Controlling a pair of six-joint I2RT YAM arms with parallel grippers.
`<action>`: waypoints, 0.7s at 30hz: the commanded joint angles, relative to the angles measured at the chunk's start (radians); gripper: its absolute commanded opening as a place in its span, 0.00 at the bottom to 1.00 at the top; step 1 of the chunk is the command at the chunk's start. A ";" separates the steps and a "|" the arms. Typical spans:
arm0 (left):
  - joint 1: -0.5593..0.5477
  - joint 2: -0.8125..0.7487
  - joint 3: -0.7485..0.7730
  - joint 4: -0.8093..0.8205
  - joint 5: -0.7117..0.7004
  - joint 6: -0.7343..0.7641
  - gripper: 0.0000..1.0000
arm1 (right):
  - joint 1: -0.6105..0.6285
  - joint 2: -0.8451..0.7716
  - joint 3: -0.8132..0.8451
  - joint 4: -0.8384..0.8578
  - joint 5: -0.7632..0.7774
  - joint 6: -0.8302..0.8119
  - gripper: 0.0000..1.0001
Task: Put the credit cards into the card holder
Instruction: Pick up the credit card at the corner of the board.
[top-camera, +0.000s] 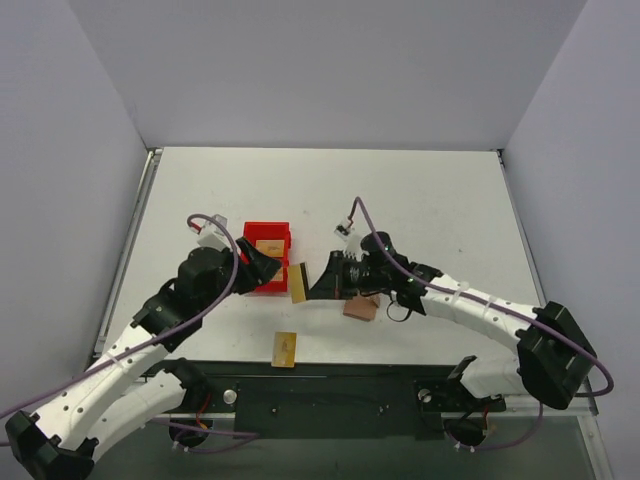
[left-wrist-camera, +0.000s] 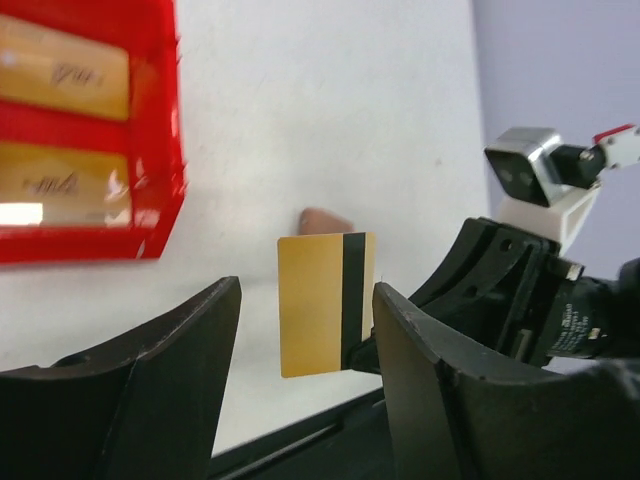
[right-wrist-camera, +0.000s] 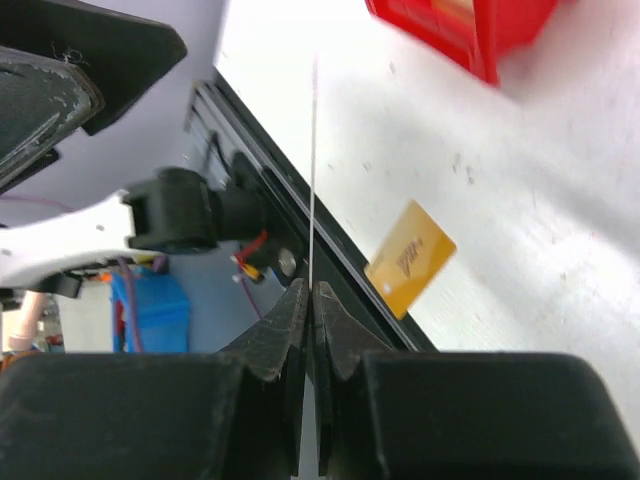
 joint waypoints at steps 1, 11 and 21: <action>0.129 0.060 0.094 0.260 0.227 0.056 0.66 | -0.108 -0.058 0.070 0.049 -0.161 0.005 0.00; 0.246 0.211 0.121 0.622 0.572 -0.003 0.67 | -0.287 -0.022 0.094 0.455 -0.384 0.268 0.00; 0.246 0.190 0.082 0.633 0.601 0.017 0.67 | -0.283 0.047 0.080 0.758 -0.430 0.464 0.00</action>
